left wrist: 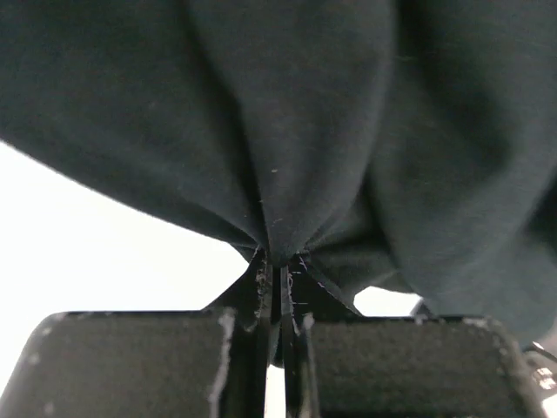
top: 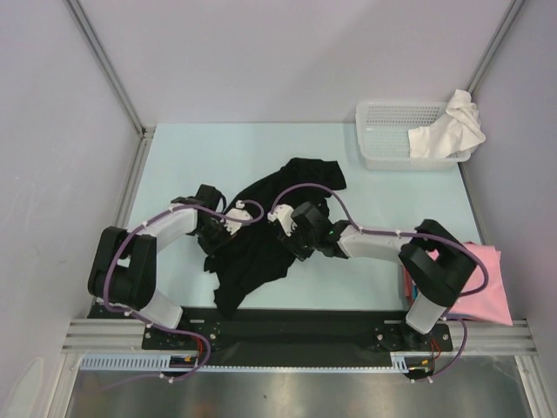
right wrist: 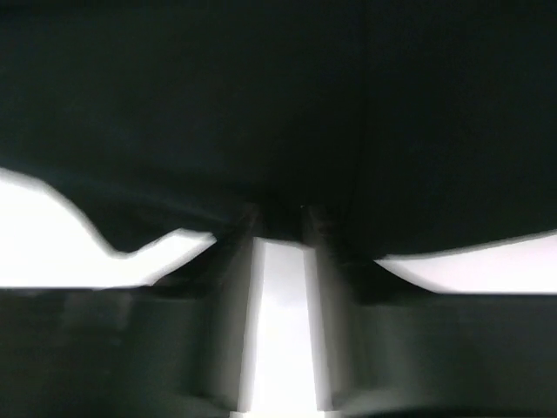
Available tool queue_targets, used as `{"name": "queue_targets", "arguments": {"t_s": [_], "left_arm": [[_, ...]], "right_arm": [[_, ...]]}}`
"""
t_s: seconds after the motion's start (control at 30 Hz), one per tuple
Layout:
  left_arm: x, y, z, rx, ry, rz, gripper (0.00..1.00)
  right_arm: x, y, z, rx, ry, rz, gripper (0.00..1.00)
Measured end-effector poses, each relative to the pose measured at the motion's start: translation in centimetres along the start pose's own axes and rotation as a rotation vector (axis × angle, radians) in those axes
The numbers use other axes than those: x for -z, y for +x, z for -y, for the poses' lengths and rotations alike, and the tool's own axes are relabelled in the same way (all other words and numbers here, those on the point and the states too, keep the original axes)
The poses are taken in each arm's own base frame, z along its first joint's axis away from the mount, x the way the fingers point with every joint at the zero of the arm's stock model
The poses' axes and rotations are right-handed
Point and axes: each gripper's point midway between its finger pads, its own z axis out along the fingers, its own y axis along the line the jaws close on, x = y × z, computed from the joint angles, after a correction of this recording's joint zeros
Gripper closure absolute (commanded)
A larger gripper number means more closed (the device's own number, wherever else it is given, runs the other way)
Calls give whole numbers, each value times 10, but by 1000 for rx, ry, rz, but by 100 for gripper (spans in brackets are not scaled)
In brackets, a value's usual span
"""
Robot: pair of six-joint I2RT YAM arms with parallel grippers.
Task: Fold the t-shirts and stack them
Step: Flatten the tshirt out
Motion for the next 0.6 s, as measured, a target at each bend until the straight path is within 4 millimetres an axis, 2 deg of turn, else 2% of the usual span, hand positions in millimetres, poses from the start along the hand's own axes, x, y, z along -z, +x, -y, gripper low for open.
{"name": "queue_targets", "arguments": {"t_s": [0.03, 0.07, 0.17, 0.27, 0.3, 0.33, 0.43, 0.47, 0.5, 0.53, 0.6], "left_arm": [[1, -1, -5, 6, -19, 1, 100], [1, -2, -9, 14, -36, 3, 100], [7, -6, -43, 60, -136, 16, 100], [22, -17, -102, 137, -303, 43, 100], [27, -24, -117, 146, -346, 55, 100], [35, -29, -142, 176, -413, 74, 100], [57, -53, -199, 208, -571, 126, 97], [63, -60, -212, 211, -605, 141, 90], [67, -69, -226, 213, -639, 154, 67], [69, -77, -235, 205, -657, 165, 54], [72, -90, -249, 202, -684, 191, 37]], "right_arm": [[-5, 1, 3, -5, 14, -12, 93], [-12, 3, 9, -13, 33, -32, 100], [-19, 3, 24, -65, 76, -55, 100], [-14, -1, 45, -116, 129, -40, 100], [-12, 0, 51, -130, 145, -39, 100], [-9, -1, 56, -140, 157, -35, 100], [3, -1, 74, -186, 204, -18, 100], [7, 0, 78, -198, 216, -14, 100], [11, 2, 82, -208, 226, -11, 100], [14, 4, 86, -218, 238, -11, 100], [18, 8, 91, -235, 259, -16, 100]]}}
